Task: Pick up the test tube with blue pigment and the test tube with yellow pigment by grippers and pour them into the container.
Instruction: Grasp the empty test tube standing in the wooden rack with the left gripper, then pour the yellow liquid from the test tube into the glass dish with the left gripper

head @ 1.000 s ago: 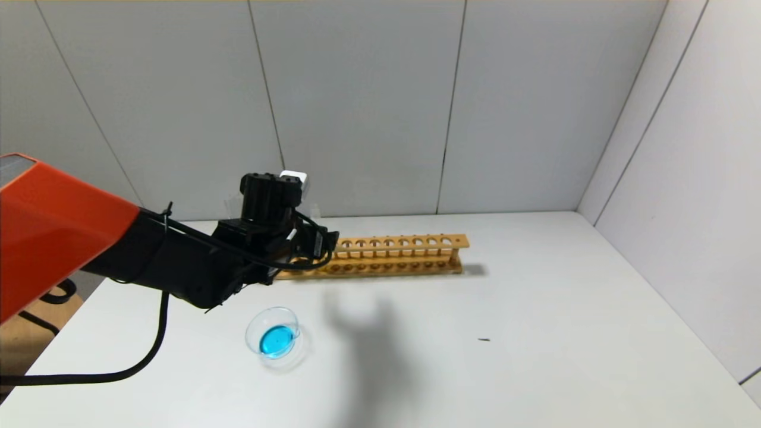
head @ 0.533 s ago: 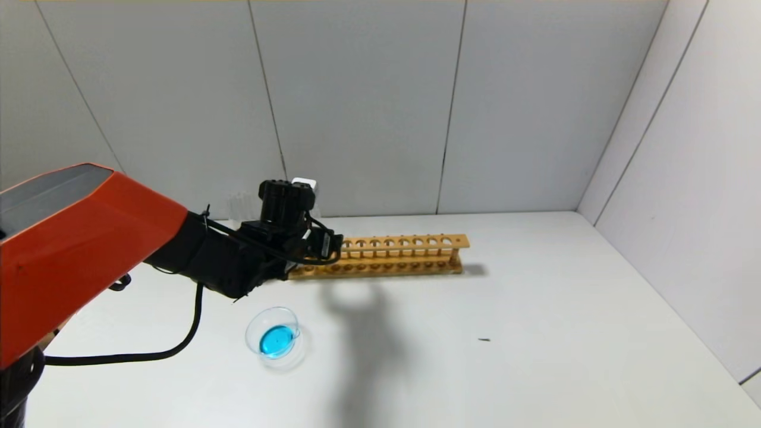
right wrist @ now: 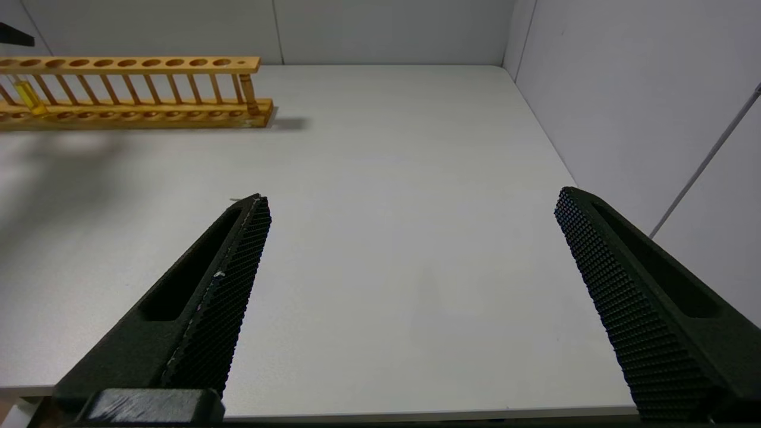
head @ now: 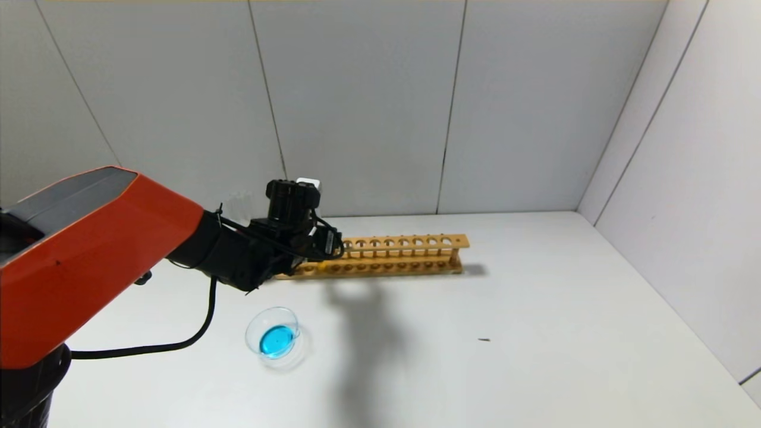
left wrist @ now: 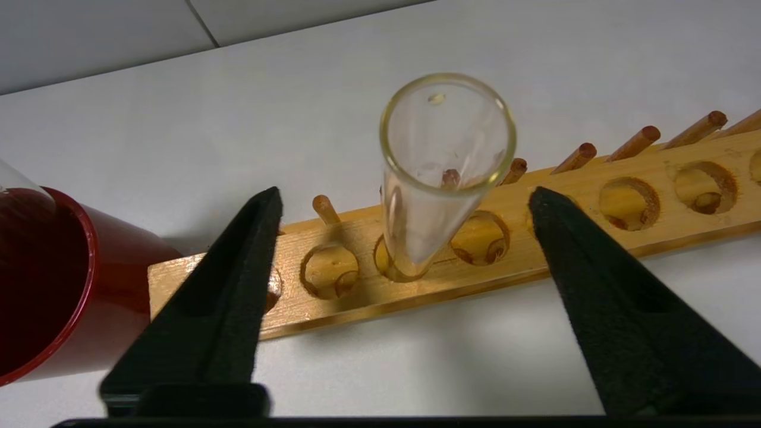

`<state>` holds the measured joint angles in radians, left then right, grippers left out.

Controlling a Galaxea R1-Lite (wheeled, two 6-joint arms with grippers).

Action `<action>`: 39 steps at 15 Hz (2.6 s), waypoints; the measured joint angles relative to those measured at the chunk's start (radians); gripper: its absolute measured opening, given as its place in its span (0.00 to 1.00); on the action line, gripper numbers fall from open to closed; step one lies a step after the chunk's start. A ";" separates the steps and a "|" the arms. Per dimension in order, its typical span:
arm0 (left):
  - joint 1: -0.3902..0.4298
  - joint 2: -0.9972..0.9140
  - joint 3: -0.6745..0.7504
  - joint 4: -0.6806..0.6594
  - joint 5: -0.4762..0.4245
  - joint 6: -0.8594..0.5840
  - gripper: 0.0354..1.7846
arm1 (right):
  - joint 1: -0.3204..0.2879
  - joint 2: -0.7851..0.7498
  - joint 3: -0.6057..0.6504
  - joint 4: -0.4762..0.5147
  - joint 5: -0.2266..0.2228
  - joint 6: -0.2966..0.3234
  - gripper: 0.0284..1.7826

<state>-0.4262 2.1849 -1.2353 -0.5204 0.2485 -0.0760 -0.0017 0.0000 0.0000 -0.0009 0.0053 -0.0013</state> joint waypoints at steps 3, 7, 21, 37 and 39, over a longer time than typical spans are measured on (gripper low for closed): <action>0.000 0.004 -0.002 0.000 -0.002 0.000 0.49 | 0.000 0.000 0.000 0.000 0.000 0.000 0.98; 0.000 0.006 -0.004 0.002 -0.007 0.000 0.16 | 0.000 0.000 0.000 0.000 0.000 0.000 0.98; 0.013 -0.010 -0.055 0.037 -0.001 0.004 0.15 | 0.000 0.000 0.000 0.000 0.000 0.000 0.98; 0.058 -0.238 -0.102 0.220 -0.007 0.012 0.15 | 0.000 0.000 0.000 0.000 0.000 0.000 0.98; 0.063 -0.304 -0.053 0.238 -0.011 0.031 0.15 | 0.000 0.000 0.000 0.000 0.000 0.000 0.98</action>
<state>-0.3632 1.8809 -1.2879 -0.2823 0.2377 -0.0447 -0.0017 0.0000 0.0000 -0.0013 0.0057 -0.0013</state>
